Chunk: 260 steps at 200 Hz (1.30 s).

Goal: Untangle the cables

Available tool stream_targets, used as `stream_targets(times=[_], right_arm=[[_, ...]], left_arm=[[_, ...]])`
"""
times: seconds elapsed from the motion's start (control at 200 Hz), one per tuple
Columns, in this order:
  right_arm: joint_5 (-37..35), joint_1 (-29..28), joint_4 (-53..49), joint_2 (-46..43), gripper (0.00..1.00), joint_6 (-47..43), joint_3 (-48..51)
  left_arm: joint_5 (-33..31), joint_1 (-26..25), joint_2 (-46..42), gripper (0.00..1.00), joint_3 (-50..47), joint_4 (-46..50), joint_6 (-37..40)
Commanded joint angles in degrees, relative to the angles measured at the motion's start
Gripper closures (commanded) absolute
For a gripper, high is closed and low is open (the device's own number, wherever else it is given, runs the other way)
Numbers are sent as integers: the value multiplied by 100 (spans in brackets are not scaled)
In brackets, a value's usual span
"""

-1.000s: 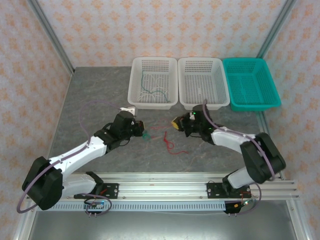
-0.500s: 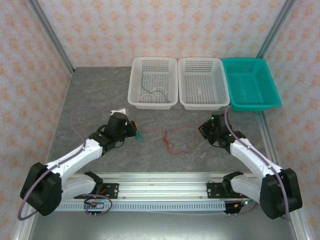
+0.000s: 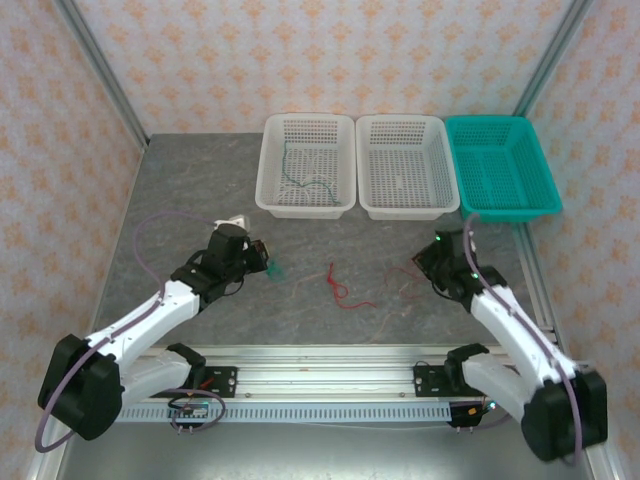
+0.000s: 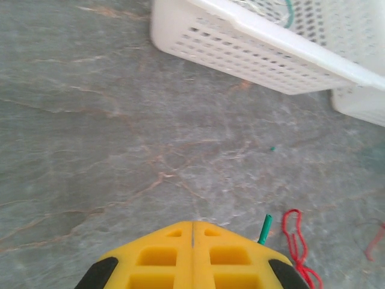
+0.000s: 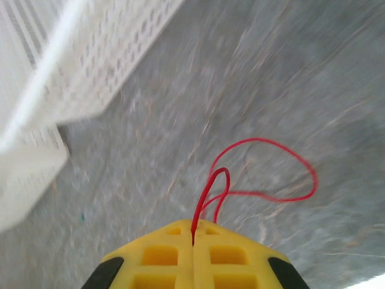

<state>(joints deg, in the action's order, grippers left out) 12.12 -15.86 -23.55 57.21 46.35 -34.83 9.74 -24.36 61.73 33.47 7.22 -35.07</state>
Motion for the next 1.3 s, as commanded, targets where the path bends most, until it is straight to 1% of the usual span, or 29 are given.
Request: stream_targets(times=[0.0,0.02,0.06,0.11,0.125,0.16,0.185,0.21,0.23,0.28,0.305,0.385,0.46,0.575,0.636,0.691,0.731,0.821,0.886,1.006,1.076,1.166,1.296], right_arm=[[1010,-714,554,746,100,-325,-335],[966,-864,586,838,100,-325,-383],[934,-1072,630,1013,94,-307,-463],[881,-1143,510,1187,70,-298,-575],[818,-1147,429,1202,64,-309,-616],[569,-1147,203,1134,56,-363,-710],[355,-1152,74,1092,52,-426,-775],[159,-1148,-16,864,48,-474,-808],[49,-1148,-41,713,45,-512,-839],[12,-1152,25,389,38,-679,-907],[94,-1148,66,274,37,-747,-965],[899,-1232,357,226,40,-989,-1177],[1367,-1559,371,474,40,-1270,-1495],[1631,-2040,204,999,38,-1502,-1889],[1951,-2142,440,1283,41,-1362,-1911],[2295,-2186,977,1467,45,-1012,-1770],[2522,-2213,1308,1585,46,-833,-1709],[2632,-2271,1404,1867,47,-785,-1786],[2783,-2290,1461,2027,54,-767,-1838],[2990,-2308,1762,2221,72,-519,-1808],[2981,-2319,1776,2279,83,-470,-1810],[2962,-2320,1775,2332,87,-422,-1817],[2801,-2324,1716,2354,100,-405,-1835]], left_arm=[[882,-14,143,100,-49,-823,53],[1008,-26,193,100,-28,-913,61],[1232,-65,279,100,24,-1062,104],[1422,-159,378,100,157,-1102,191],[1453,-203,403,100,204,-1084,231],[1497,-296,463,100,307,-1028,331],[1506,-377,498,100,376,-975,403],[1503,-450,533,100,448,-905,419],[1501,-510,568,100,507,-859,600],[1513,-624,671,100,637,-763,737],[1542,-675,724,100,675,-762,784],[1665,-779,875,100,735,-953,839],[1736,-833,1003,100,818,-1087,879],[1714,-893,1134,100,978,-1043,966],[1741,-903,1148,100,1021,-1040,1001],[1770,-911,1152,100,1046,-1038,1028],[1773,-913,1144,100,1063,-1030,1036],[1781,-924,1117,100,1061,-1025,1046],[1786,-930,1124,100,1057,-1016,1053],[1767,-930,1136,100,1043,-1023,1046],[1776,-930,1131,100,1031,-1064,1045],[1778,-938,1141,100,1033,-1107,1039],[1805,-939,1133,100,1028,-1149,1037]])
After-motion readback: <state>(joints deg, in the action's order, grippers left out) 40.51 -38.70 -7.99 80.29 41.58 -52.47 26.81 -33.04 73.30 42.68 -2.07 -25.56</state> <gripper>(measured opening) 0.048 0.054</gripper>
